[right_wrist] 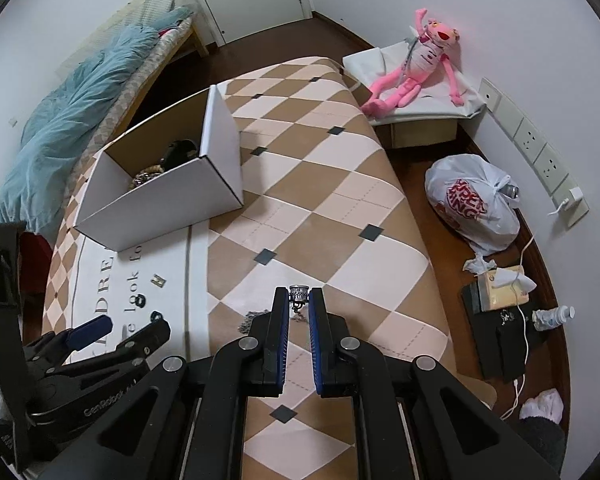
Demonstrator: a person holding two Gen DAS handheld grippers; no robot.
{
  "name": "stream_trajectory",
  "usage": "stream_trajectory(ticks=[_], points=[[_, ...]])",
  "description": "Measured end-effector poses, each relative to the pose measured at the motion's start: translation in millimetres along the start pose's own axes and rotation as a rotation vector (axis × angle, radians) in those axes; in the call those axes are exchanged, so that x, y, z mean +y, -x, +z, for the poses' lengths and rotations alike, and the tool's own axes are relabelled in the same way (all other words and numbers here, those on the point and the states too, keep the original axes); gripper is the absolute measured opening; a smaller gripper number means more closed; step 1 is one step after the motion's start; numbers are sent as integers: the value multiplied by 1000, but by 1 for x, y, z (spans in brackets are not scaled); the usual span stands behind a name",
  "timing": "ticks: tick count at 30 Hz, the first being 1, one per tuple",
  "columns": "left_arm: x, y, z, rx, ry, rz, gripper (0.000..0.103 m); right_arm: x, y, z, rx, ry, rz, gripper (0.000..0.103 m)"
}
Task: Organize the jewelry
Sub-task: 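Grasp the silver pendant chain on the table with the right tool, then grasp a black ring on the runner with the left tool, then lower the pendant chain into the box with the right tool while the left tool lowers the ring in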
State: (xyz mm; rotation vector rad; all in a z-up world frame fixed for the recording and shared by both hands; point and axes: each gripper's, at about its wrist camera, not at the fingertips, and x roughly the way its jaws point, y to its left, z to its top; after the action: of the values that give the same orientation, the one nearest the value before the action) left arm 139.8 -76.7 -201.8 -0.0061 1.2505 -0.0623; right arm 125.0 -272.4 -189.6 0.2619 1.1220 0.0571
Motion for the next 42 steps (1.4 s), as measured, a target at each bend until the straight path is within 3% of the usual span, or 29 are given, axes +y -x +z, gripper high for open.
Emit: stream_trajectory(ticks=[2, 5, 11, 17, 24, 35, 42], points=[[-5, -3, 2, 2, -15, -2, 61, -2, 0, 0, 0, -4, -6, 10], [-7, -10, 4, 15, -34, -10, 35, -6, 1, 2, -6, -10, -13, 10], [-11, -10, 7, -6, -60, -19, 10, -9, 2, 2, -10, -21, -20, 10], [-10, 0, 6, -32, -56, -45, 10, -6, 15, 5, -27, -19, 1, 10], [7, 43, 7, -110, -36, -86, 10, 13, 53, 20, -92, 34, 68, 10], [29, 124, 64, -282, -29, -97, 10, 66, 111, 84, -215, 130, 189, 10], [46, 125, 99, -312, -2, -93, 10, 102, 103, 132, -226, 187, 206, 10]])
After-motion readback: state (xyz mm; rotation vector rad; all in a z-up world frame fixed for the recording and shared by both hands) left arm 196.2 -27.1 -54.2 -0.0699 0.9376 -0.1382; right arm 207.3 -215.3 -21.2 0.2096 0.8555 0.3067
